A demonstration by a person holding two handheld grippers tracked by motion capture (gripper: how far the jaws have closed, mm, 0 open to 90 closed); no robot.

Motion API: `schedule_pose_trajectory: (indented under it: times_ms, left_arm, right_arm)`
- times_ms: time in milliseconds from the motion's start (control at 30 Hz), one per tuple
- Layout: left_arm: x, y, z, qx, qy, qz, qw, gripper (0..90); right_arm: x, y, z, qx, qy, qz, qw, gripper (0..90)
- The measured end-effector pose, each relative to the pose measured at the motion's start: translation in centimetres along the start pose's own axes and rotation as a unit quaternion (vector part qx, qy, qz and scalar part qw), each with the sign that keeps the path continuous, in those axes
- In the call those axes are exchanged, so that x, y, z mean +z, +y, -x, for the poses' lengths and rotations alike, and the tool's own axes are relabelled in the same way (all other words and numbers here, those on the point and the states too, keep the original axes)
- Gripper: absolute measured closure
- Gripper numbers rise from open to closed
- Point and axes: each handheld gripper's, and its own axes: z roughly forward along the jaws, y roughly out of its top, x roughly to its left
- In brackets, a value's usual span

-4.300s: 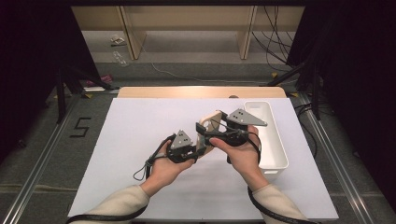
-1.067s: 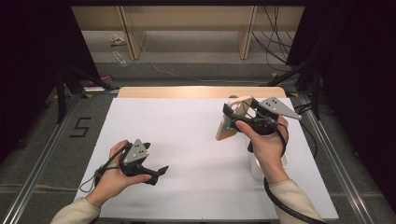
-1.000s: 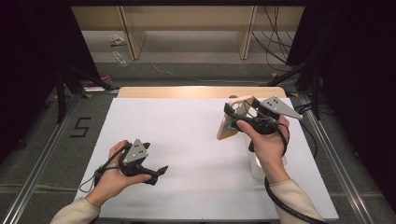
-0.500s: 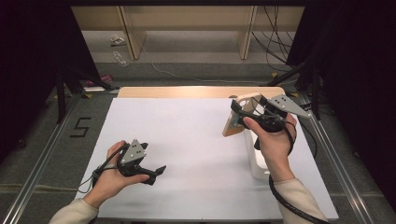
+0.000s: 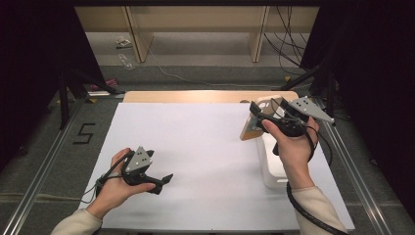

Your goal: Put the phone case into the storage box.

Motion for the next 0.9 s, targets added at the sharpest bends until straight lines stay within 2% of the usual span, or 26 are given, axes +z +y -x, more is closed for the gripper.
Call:
schedule_pose_trajectory:
  times_ms: [900]
  left_arm:
    - [0.0, -0.1, 0.0, -0.003, 0.001, -0.002, 1.0000, 0.0]
  right_arm:
    - [-0.8, 0.6, 1.8, -0.008, -0.046, 0.002, 0.9989, 12.0]
